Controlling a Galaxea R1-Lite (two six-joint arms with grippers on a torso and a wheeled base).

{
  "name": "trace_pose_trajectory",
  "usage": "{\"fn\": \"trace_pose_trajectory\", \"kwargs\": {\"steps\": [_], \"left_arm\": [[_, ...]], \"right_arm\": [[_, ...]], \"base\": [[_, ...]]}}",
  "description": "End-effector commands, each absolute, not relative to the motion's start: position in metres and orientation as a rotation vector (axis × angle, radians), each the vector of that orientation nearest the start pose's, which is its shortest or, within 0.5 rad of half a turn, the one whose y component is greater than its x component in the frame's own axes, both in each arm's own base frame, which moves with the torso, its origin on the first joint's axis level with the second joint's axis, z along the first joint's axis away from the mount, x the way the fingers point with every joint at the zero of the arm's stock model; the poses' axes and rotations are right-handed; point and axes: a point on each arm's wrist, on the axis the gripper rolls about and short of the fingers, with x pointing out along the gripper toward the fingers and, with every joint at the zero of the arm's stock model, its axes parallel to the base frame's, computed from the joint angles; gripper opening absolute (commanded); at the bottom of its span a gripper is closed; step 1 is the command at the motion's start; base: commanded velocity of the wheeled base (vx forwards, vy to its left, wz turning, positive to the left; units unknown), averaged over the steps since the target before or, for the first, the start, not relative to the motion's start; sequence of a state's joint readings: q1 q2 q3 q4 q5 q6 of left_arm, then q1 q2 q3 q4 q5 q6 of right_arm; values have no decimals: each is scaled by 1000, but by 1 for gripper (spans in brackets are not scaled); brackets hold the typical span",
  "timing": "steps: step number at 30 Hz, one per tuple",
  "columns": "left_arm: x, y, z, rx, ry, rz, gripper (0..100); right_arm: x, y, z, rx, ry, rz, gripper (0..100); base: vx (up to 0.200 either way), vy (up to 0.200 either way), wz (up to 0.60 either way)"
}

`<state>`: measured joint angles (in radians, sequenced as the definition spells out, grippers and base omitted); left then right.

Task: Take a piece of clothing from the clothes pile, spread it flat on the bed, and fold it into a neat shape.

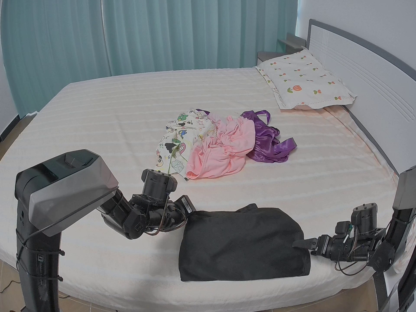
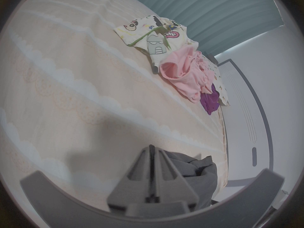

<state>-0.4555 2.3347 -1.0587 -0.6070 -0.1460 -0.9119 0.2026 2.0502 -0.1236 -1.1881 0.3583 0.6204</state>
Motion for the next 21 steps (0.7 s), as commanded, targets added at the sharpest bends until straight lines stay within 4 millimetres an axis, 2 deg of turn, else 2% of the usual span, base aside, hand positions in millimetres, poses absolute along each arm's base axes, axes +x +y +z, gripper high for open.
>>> {"fn": "trace_pose_trajectory", "kwargs": {"steps": [1,8,14,18,19,21], "left_arm": [[371,-180,7,-813,870,-176,0],[373,-176,12,-847,858,-156,0],[373,-174,13,-848,856,-152,0],[373,-174,14,-849,853,-154,0],[373,-174,14,-849,853,-154,0],[373,-174,14,-849,853,-154,0]], "right_arm": [[251,56,5,716,826,252,100],[305,59,-13,769,762,208,100],[332,68,-12,871,769,187,100],[339,69,-10,940,781,171,100],[338,69,-9,947,785,166,0],[338,69,-9,950,784,166,0]], "base": [[0,0,0],[0,0,0],[0,0,0],[0,0,0],[0,0,0],[0,0,0]]}}
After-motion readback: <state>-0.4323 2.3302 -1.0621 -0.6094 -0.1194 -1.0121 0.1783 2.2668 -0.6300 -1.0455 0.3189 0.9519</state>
